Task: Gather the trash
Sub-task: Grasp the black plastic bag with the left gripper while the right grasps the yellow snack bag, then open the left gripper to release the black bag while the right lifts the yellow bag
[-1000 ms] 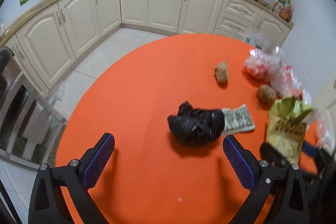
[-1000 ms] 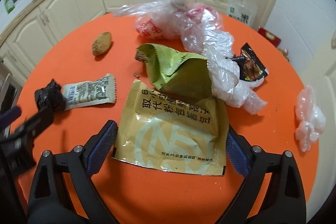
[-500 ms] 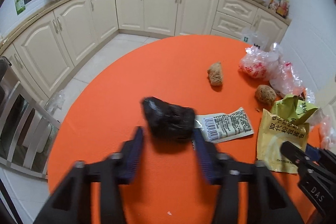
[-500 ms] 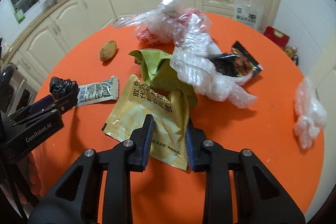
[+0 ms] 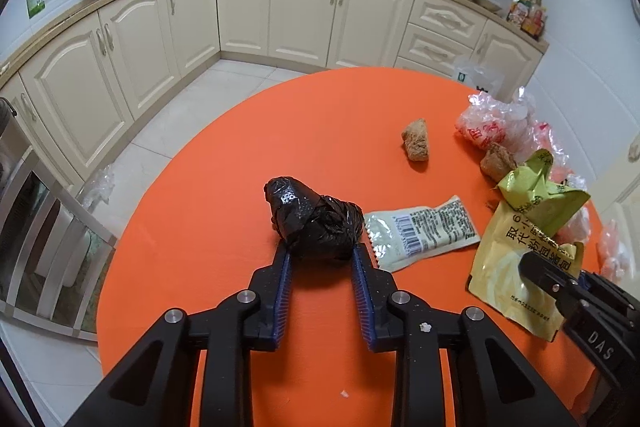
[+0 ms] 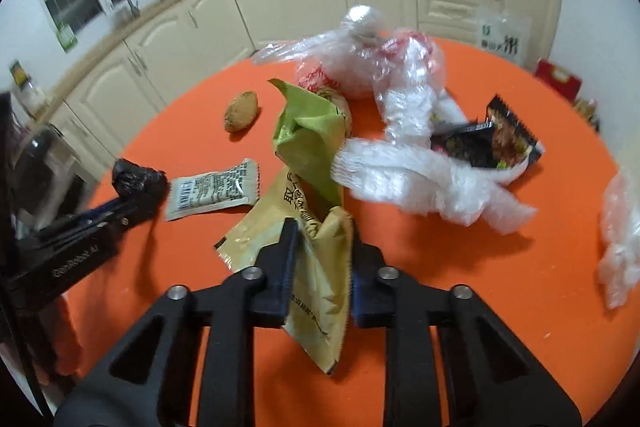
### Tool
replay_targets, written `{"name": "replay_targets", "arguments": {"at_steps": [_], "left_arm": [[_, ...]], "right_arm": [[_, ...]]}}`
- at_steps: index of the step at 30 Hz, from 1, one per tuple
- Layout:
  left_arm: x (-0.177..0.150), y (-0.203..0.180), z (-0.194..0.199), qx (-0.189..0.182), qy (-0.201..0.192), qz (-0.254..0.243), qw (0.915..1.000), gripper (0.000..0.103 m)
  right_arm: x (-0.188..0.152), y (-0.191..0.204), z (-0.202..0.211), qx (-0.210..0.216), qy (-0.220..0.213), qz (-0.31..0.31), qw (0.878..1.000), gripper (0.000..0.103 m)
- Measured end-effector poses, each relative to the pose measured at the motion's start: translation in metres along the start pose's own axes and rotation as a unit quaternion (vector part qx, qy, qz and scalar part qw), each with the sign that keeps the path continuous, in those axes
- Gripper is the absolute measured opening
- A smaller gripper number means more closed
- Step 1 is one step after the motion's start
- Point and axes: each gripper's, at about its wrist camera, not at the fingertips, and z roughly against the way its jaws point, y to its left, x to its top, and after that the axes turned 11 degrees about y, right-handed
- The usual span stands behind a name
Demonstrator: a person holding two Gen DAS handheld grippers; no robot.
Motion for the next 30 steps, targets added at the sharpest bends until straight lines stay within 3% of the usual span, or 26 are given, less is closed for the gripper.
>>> {"name": "replay_targets", "arguments": {"at_steps": [3,9,16,19,21,27,30], "left_arm": [[-0.012,-0.004,0.008,0.004,-0.001,0.000,1.0000,0.025],[-0.039,-0.016,0.018,0.019,-0.006,-0.011,0.9997,0.025],[-0.064,-0.034,0.030,0.032,-0.005,-0.024,0.9992,0.021],[-0.073,-0.044,0.039,0.035,-0.008,-0.031,0.9989,0.017],[-0.079,-0.051,0.048,0.031,-0.014,-0.040,0.9986,0.009],[-0.116,-0.084,0.078,0.010,-0.045,-0.076,0.9961,0.004],[-0.129,-0.083,0.086,0.010,-0.044,-0.072,0.9964,0.004]], "right_arm": [[-0.003,-0.004,0.004,0.004,0.007,-0.008,1.000,0.015],[-0.022,0.009,0.022,-0.043,0.007,0.013,0.999,0.014],[-0.038,0.005,0.039,-0.039,0.007,-0.014,0.999,0.014],[-0.044,-0.001,0.052,-0.044,-0.012,-0.029,0.999,0.014],[-0.050,-0.002,0.063,-0.048,-0.028,-0.030,0.998,0.014],[-0.077,-0.005,0.095,-0.051,-0.063,-0.033,0.996,0.014],[-0.089,-0.009,0.107,-0.054,-0.074,-0.037,0.995,0.014]]}}
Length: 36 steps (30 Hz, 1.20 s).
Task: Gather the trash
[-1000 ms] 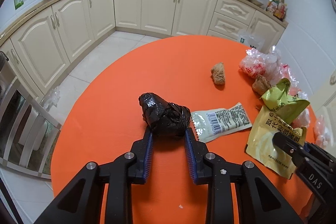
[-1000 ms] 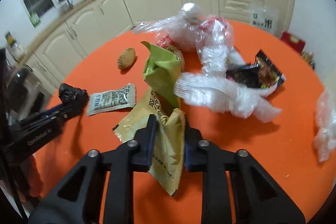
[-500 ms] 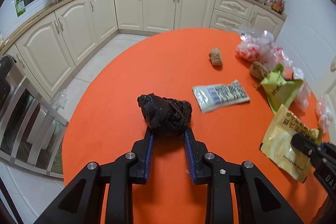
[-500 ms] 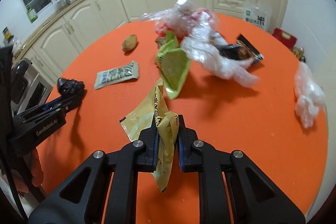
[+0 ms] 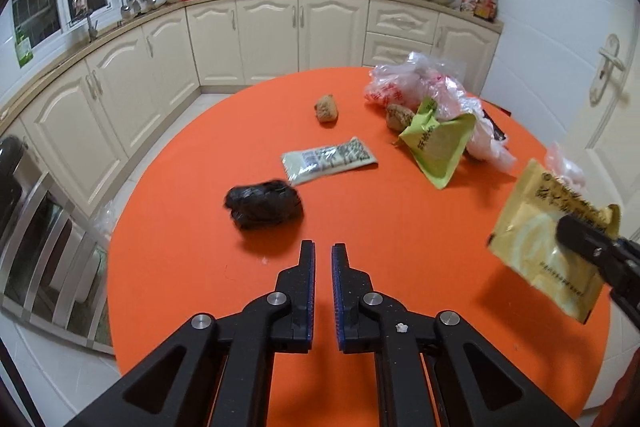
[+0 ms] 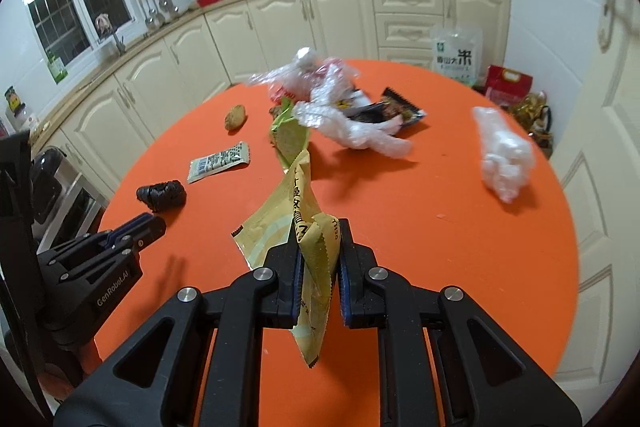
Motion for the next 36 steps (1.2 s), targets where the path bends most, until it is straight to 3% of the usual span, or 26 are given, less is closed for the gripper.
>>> {"name": "replay_targets", "arguments": {"at_steps": [6,8,10,16,23,24,26,28,36], "left_arm": [[-0.012,0.024,0.020,0.013,-0.010,0.023,0.9996,0.011],[-0.007,0.030,0.018,0.012,-0.007,0.029,0.9995,0.022],[-0.001,0.035,0.011,0.004,-0.003,0.035,0.9994,0.043],[0.021,0.032,-0.019,-0.016,0.028,0.018,0.9993,0.059],[0.041,0.042,-0.039,-0.016,0.029,0.021,0.9992,0.059],[0.041,0.041,-0.039,-0.013,0.027,0.020,0.9994,0.056],[0.040,0.040,-0.039,0.003,0.025,0.016,0.9996,0.030],[0.039,0.035,-0.040,0.003,0.027,0.004,0.9996,0.024],[0.031,0.008,-0.029,0.002,0.008,-0.031,0.9995,0.021]], "right_arm": [[-0.006,-0.012,0.010,-0.001,-0.009,-0.011,1.000,0.014],[-0.005,-0.014,0.006,0.002,-0.003,-0.013,1.000,0.014],[-0.003,-0.012,-0.001,0.005,0.004,-0.010,1.000,0.014],[0.008,-0.006,-0.032,0.008,0.032,-0.005,0.999,0.014],[0.016,-0.006,-0.057,0.006,0.058,-0.009,0.998,0.014],[0.016,-0.006,-0.058,0.007,0.060,-0.011,0.998,0.014],[0.016,-0.007,-0.059,0.010,0.064,-0.012,0.998,0.014],[0.015,-0.010,-0.058,0.013,0.065,-0.012,0.998,0.014],[0.008,-0.020,-0.044,0.005,0.055,-0.026,0.998,0.014]]}}
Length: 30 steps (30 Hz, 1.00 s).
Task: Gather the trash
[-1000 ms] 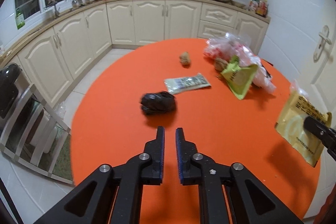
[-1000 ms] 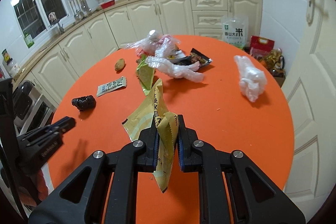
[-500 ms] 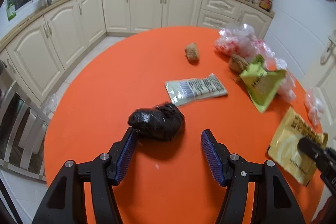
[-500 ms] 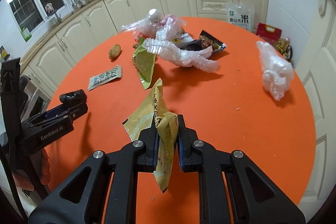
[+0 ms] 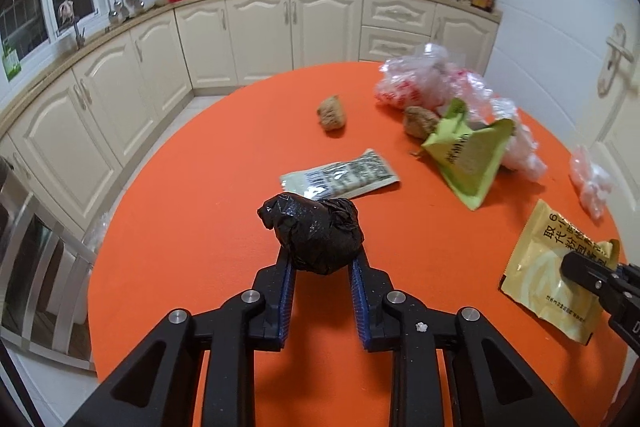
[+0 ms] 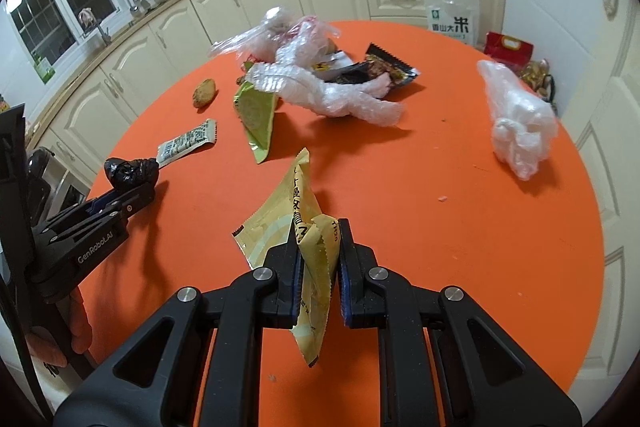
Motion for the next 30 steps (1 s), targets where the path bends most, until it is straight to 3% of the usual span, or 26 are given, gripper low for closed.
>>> {"name": "replay_targets", "arguments": {"at_steps": [5,13,21,30], "left_arm": [[-0.009,-0.028,0.019,-0.013,-0.009,-0.023,0.9996,0.021],[-0.033,-0.121,0.049,-0.055,-0.030,-0.104,0.9926,0.022],[-0.063,-0.215,0.060,-0.101,-0.013,-0.186,0.9772,0.022],[-0.086,-0.305,0.054,-0.142,0.011,-0.265,0.9537,0.022]], "right_arm": [[-0.009,-0.012,0.018,-0.003,-0.015,-0.011,1.000,0.014],[-0.041,-0.061,0.064,-0.028,-0.051,-0.057,0.997,0.014],[-0.084,-0.134,0.108,-0.067,-0.073,-0.130,0.987,0.014],[-0.136,-0.208,0.134,-0.108,-0.073,-0.207,0.970,0.014]]}}
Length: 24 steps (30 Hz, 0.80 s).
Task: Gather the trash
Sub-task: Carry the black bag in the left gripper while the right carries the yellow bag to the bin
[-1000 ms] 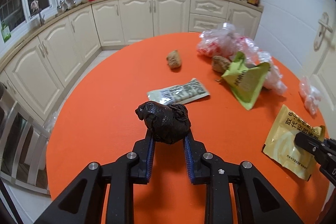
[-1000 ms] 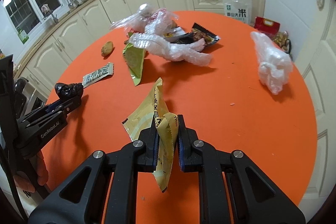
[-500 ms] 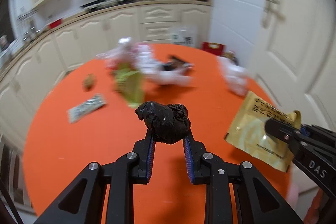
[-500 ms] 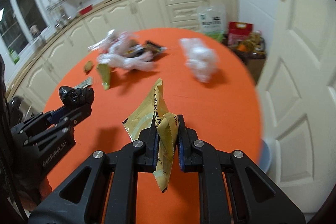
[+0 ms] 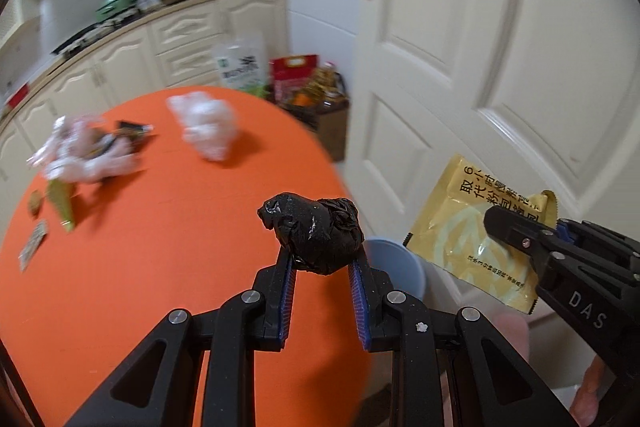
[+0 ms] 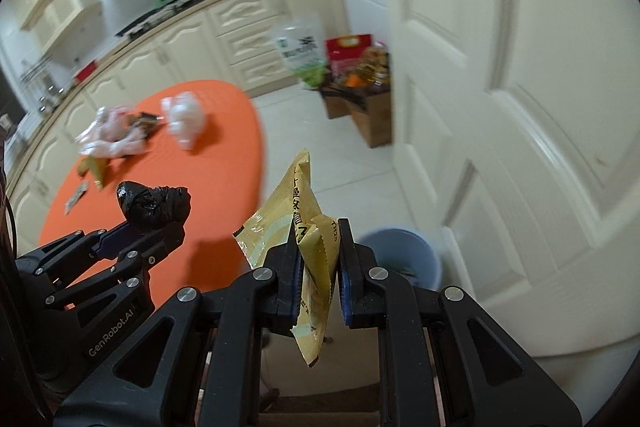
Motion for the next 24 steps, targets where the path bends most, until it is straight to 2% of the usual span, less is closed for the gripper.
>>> {"name": "replay_targets", "arguments": {"at_steps": [5,12,19,24], "left_arm": [[0.013,-0.042,-0.025,-0.025,0.020,-0.044,0.9985,0.022],[0.026,-0.081,-0.087,-0.034,0.073,-0.084,0.9931,0.022],[0.048,-0.105,-0.165,-0.009,0.131,-0.096,0.9866,0.022],[0.060,-0.122,-0.221,0.011,0.150,-0.096,0.9840,0.022]], "right_arm": [[-0.011,-0.043,-0.004,-0.038,0.010,-0.037,0.999,0.014],[-0.016,-0.090,-0.041,-0.060,0.054,-0.073,0.994,0.014],[-0.022,-0.123,-0.095,-0.065,0.102,-0.087,0.989,0.014],[-0.022,-0.141,-0.138,-0.057,0.135,-0.102,0.984,0.014]]}}
